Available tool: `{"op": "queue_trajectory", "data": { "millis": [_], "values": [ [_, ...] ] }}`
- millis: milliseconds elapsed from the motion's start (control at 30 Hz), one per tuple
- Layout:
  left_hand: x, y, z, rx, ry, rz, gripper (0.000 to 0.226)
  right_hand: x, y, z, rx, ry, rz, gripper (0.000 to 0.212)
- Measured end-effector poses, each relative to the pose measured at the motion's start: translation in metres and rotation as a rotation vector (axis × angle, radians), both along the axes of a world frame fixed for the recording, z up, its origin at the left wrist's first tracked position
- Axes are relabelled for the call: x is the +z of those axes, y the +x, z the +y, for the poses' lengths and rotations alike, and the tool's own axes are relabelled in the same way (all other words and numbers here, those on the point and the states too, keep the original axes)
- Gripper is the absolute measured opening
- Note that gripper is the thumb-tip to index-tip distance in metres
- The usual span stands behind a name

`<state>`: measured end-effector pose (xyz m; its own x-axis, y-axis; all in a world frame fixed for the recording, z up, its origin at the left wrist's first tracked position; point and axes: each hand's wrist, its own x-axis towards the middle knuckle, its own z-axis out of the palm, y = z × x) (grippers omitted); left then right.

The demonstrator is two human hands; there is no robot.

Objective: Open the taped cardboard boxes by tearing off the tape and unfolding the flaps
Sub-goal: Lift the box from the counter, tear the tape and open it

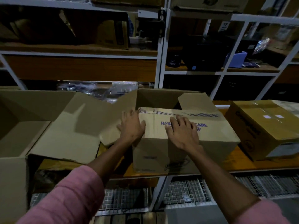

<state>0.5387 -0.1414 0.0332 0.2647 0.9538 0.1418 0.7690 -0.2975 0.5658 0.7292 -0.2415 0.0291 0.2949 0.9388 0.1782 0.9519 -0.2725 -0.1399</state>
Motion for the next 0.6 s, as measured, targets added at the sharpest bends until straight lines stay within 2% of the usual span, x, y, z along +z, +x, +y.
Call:
{"op": "queue_trajectory", "data": {
  "millis": [67, 133, 367, 467, 600],
  "values": [
    [-0.008, -0.001, 0.005, 0.026, -0.051, -0.18, 0.035, -0.001, 0.002, 0.003, 0.002, -0.009, -0.008, 0.061],
    [-0.011, 0.0, 0.009, 0.047, -0.039, -0.226, 0.024, -0.003, 0.003, 0.006, -0.006, -0.018, -0.022, 0.063],
    [-0.011, 0.003, 0.025, 0.041, 0.016, -0.149, 0.025, -0.002, 0.0, 0.02, -0.028, -0.054, -0.025, 0.062],
    [-0.013, 0.005, 0.026, 0.051, 0.047, -0.179, 0.027, 0.003, 0.005, 0.029, -0.022, -0.053, -0.023, 0.058],
    [-0.014, 0.005, 0.024, 0.035, 0.115, -0.084, 0.033, 0.021, 0.018, 0.056, -0.003, -0.063, -0.014, 0.064]
  ]
}}
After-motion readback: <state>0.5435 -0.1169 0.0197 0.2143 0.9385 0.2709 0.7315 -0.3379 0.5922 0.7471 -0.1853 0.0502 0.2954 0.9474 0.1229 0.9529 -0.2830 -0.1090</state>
